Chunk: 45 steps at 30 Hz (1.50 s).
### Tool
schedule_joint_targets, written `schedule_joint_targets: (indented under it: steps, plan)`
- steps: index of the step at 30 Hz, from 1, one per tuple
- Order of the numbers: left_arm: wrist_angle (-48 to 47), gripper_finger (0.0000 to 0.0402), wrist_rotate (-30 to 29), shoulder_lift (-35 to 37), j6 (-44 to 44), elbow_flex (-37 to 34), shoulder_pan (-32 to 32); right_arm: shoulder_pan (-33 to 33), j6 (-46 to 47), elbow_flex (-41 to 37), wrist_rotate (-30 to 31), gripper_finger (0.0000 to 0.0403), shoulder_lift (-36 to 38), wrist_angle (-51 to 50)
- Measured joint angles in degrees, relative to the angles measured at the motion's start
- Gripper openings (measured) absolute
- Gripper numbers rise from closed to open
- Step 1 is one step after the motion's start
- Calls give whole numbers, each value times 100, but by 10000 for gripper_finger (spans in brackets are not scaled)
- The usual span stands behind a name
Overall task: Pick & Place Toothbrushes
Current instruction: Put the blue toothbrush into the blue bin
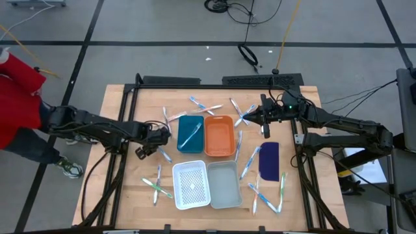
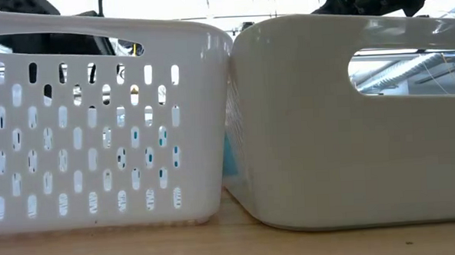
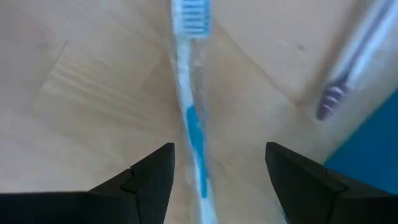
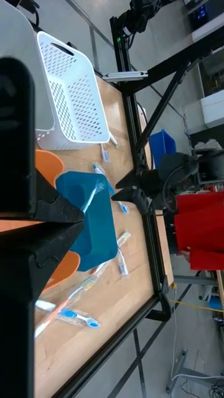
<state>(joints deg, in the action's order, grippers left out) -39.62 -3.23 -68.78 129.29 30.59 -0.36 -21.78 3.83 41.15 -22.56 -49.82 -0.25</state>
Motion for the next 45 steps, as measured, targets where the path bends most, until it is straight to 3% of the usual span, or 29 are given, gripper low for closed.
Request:
schedule_joint_targets:
  steps: [11,18,28,34,45]
  plan:
    - [497,237,438,-551,-155,-205,256,0,-2,0,2,0,-2,2]
    - [347,142,695,-631,-518,-203,511,1,-2,0,2,0,-2,2]
    - [276,12,440,-640,-734,-201,544,0,-21,0,2,0,-2,2]
    - [85,9,286,-596,-750,-188,440,2,-21,0,2,0,-2,0]
    - [-989,5,-626,161,-570,12,330,0,-21,0,4,0,-2,2]
